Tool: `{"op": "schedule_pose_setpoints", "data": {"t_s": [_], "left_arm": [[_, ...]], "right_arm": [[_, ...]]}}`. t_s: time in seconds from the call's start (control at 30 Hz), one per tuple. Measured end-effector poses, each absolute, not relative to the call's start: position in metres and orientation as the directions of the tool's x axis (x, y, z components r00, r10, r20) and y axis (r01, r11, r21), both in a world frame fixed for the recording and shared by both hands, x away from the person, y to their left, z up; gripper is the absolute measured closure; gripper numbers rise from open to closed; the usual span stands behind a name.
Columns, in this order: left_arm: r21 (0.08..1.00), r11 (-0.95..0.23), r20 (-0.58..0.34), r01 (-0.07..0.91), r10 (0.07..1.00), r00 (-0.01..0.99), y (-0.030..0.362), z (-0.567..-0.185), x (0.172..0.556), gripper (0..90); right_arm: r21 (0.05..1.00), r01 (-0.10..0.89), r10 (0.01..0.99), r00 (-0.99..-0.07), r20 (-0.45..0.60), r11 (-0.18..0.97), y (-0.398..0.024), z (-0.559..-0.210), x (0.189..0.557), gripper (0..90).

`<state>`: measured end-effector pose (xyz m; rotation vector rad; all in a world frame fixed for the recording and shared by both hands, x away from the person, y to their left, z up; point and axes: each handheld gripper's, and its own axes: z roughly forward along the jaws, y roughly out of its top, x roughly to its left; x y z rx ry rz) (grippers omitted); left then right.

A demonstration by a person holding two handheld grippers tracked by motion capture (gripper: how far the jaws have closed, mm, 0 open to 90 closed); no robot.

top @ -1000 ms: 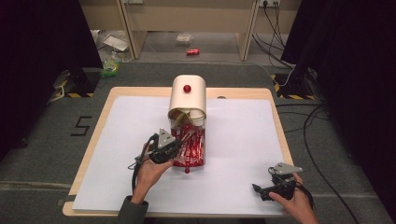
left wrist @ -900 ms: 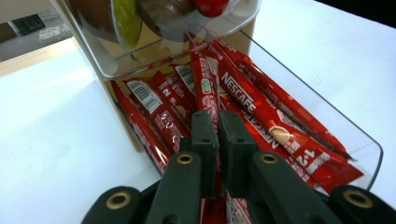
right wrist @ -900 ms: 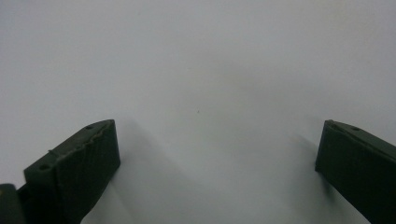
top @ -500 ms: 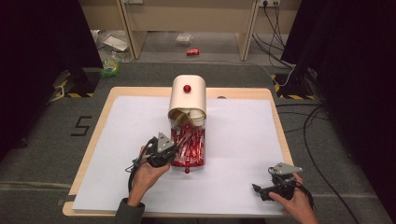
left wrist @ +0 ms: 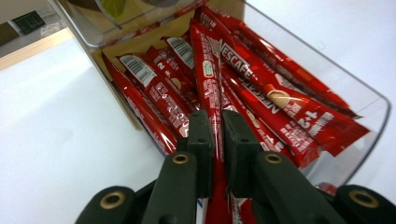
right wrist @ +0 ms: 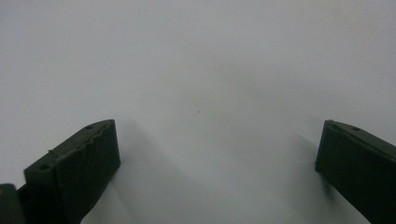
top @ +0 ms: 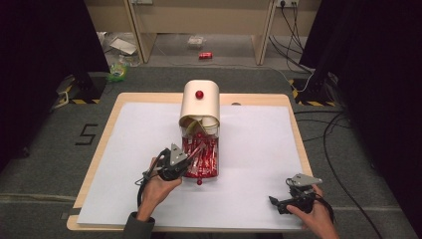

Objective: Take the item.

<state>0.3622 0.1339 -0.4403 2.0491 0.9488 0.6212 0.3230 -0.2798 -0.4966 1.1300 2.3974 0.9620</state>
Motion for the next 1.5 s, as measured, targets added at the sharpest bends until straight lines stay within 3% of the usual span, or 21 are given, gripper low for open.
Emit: {"op": "schedule_pose_setpoints", "data": {"t_s": [0.67,1.5], "left_arm": [[0.844,-0.349,0.021,0.408,0.781,0.624,0.170,-0.423,0.330,81.9],[0.860,-0.244,0.006,0.448,0.883,0.470,0.234,-0.430,0.324,81.8]], "right_arm": [[0.692,0.556,0.772,-0.636,-0.003,0.460,-0.280,-0.497,0.323,0.3],[0.692,0.556,0.772,-0.636,-0.003,0.461,-0.280,-0.497,0.323,0.3]]}}
